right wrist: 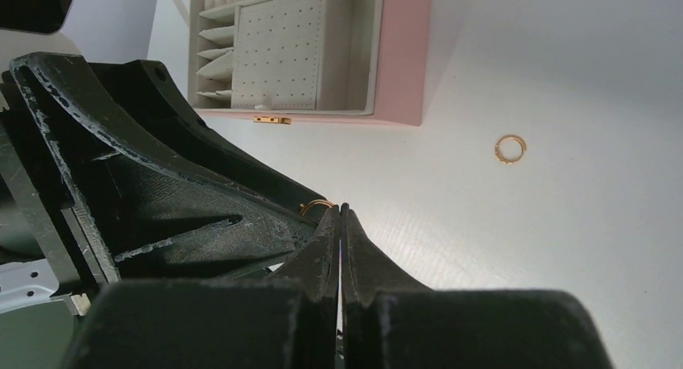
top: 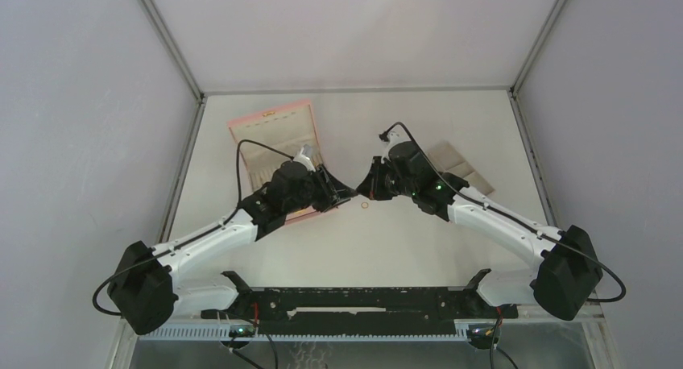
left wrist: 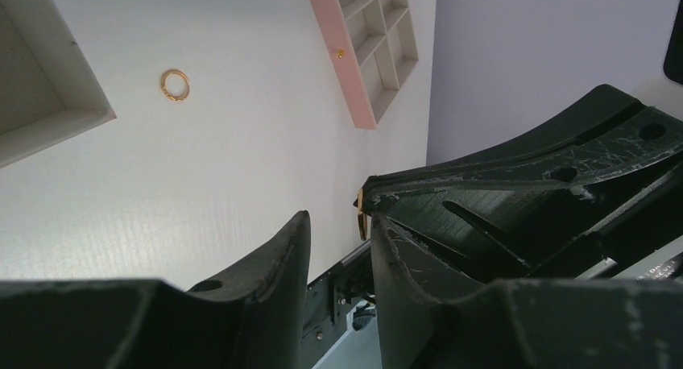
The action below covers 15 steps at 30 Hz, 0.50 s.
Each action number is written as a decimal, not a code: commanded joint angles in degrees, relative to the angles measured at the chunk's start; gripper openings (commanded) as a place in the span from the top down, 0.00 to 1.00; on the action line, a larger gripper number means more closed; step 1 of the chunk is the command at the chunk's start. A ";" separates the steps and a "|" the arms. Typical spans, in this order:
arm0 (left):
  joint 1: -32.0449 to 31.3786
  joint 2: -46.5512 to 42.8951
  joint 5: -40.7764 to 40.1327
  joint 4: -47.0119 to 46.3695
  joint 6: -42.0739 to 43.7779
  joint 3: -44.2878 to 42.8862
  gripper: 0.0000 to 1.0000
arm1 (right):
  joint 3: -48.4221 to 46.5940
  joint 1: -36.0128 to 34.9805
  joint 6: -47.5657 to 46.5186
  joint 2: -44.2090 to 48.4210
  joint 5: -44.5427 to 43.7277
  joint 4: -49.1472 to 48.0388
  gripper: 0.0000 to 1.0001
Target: Organize the mixed jewelry
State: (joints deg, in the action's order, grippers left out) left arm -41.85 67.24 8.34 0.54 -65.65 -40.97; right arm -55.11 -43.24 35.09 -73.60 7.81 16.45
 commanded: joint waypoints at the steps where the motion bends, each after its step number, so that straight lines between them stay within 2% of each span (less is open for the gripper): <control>1: 0.40 -0.45 0.97 -4.83 -1.44 0.99 0.62 | -0.17 -0.99 0.46 0.84 1.15 -2.73 1.00; 6: 0.78 -2.89 -0.96 -6.16 -2.82 2.85 0.66 | -0.15 -1.04 0.14 0.83 1.06 -2.27 1.00; 15: 1.62 -3.56 0.15 -7.65 -3.36 4.07 0.80 | -0.17 -1.44 0.05 0.33 1.57 -2.48 1.00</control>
State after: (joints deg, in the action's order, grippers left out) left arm -40.82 64.71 8.19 -3.86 -68.20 -37.39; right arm -55.09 -44.03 35.05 -73.60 8.49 16.45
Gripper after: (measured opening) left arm 0.236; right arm 0.006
